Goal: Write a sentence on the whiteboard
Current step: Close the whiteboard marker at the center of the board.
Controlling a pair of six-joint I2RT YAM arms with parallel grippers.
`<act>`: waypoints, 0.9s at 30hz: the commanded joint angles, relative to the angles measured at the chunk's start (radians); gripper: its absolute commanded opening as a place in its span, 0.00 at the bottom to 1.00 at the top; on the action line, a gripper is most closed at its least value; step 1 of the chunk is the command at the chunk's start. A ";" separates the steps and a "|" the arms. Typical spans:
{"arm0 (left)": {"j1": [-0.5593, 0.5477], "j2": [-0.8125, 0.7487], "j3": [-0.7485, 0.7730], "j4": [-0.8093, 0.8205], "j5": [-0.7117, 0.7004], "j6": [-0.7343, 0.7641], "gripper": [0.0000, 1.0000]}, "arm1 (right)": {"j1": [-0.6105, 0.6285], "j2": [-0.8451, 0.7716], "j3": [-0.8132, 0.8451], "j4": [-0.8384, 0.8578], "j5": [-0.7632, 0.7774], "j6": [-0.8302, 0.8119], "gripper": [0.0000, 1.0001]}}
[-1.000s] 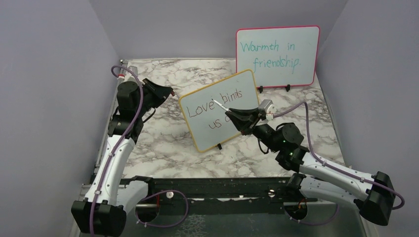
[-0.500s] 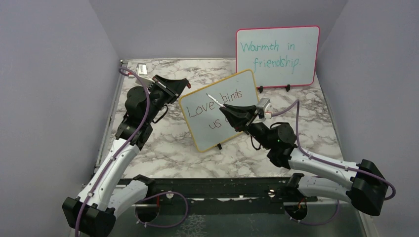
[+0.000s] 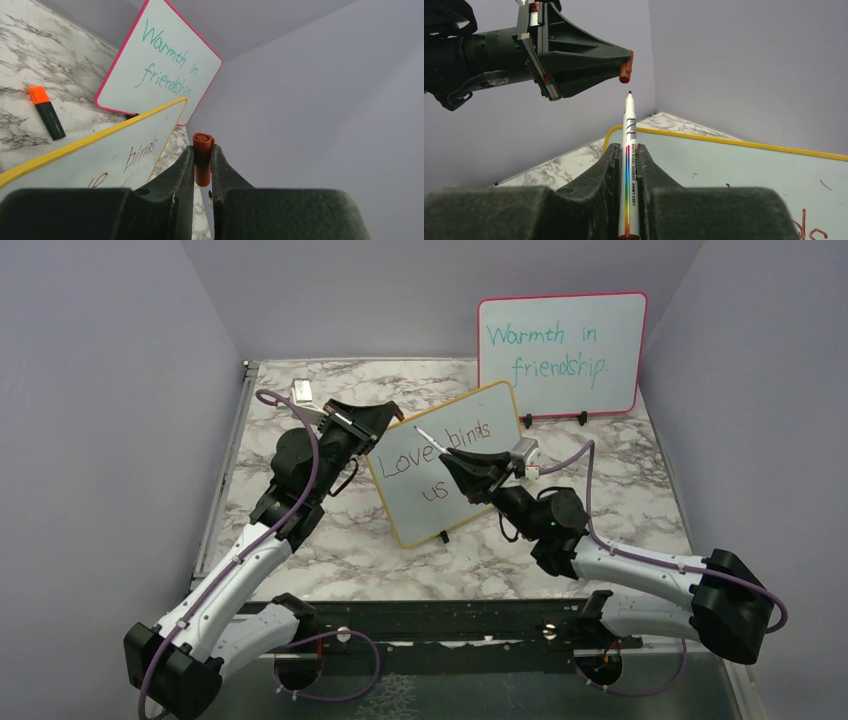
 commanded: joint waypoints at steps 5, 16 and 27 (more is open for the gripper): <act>-0.020 0.022 -0.001 0.056 -0.037 -0.022 0.00 | 0.006 0.012 0.021 0.060 0.009 -0.016 0.01; -0.038 0.041 0.003 0.059 -0.021 -0.026 0.00 | 0.006 0.020 0.028 0.067 0.003 -0.013 0.01; -0.059 0.050 0.011 0.062 -0.014 -0.027 0.00 | 0.006 0.021 0.031 0.069 0.009 -0.010 0.01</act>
